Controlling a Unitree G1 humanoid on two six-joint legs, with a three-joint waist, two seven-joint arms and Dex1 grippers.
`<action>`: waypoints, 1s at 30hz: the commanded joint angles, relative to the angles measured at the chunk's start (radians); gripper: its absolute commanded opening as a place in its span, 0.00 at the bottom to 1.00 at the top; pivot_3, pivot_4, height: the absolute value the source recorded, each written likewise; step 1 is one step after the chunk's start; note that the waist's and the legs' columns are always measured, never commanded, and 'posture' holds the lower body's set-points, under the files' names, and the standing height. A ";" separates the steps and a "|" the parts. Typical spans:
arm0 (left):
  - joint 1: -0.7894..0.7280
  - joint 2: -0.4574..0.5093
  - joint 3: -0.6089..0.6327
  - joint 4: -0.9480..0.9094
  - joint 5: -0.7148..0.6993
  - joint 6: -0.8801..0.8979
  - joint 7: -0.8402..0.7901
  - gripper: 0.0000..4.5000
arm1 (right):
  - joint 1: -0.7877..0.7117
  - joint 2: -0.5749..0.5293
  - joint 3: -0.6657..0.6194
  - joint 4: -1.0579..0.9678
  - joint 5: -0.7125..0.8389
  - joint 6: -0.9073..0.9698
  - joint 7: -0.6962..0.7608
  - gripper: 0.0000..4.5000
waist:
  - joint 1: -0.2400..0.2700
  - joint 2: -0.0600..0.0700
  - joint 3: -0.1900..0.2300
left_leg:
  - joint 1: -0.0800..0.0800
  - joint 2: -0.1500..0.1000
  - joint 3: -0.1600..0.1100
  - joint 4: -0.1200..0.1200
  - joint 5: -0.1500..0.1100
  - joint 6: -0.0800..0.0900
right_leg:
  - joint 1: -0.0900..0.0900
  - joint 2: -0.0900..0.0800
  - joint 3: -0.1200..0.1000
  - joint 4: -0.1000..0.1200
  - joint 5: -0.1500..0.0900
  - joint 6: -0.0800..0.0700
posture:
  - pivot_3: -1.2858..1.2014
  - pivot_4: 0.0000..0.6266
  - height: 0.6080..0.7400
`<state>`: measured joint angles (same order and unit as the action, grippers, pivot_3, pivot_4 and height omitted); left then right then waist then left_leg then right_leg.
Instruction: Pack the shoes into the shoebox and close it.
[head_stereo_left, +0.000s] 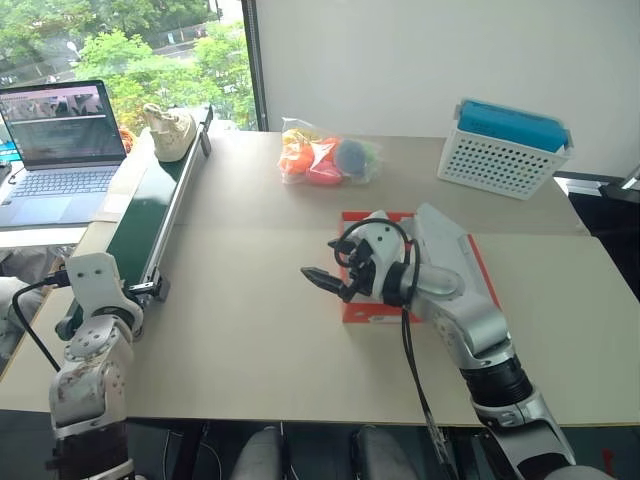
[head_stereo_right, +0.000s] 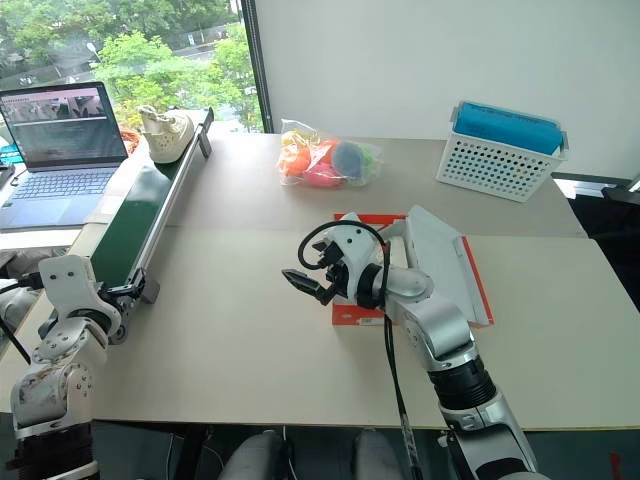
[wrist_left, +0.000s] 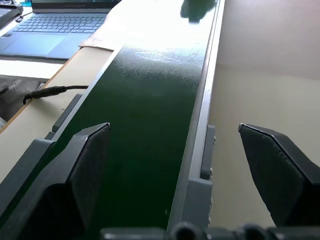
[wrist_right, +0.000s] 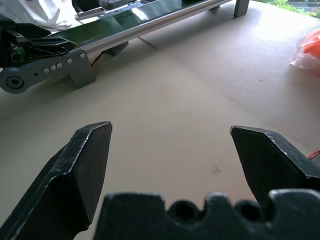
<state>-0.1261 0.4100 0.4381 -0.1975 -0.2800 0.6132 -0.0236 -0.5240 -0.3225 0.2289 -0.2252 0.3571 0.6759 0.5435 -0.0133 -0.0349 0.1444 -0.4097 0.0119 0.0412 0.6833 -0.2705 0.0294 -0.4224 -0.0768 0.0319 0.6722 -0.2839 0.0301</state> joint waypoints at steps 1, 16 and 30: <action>-0.017 0.028 0.014 -0.005 0.013 -0.014 -0.010 0.98 | -0.001 0.014 -0.022 -0.039 -0.004 0.001 -0.016 1.00 | 0.000 0.000 0.000 | 0.000 0.000 0.000 0.000 0.000 0.000 | 0.000 0.000 0.000 0.000 0.000 0.000 | 0.52 0.24 1.00; -0.043 0.029 0.035 0.014 -0.005 0.000 -0.014 0.98 | 0.020 0.027 -0.022 -0.053 -0.013 0.016 -0.051 1.00 | -0.002 0.000 0.000 | 0.000 0.000 0.000 0.000 0.000 0.000 | 0.000 0.000 0.000 0.001 0.000 0.000 | 0.52 0.24 1.00; -0.054 0.029 0.057 0.036 0.008 -0.014 0.013 0.98 | 0.021 0.030 -0.033 -0.064 -0.013 0.030 -0.055 1.00 | -0.001 0.000 0.000 | 0.000 0.000 0.000 0.000 0.000 0.000 | 0.000 0.000 0.000 0.001 0.000 0.000 | 0.52 0.24 1.00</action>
<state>-0.1611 0.4341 0.4579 -0.1569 -0.2789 0.6157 -0.0263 -0.4962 -0.2967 0.2217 -0.2407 0.3372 0.7034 0.4906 -0.0146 -0.0349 0.1444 -0.4094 0.0121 0.0412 0.6833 -0.2704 0.0292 -0.4226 -0.0767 0.0319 0.6733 -0.2837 0.0299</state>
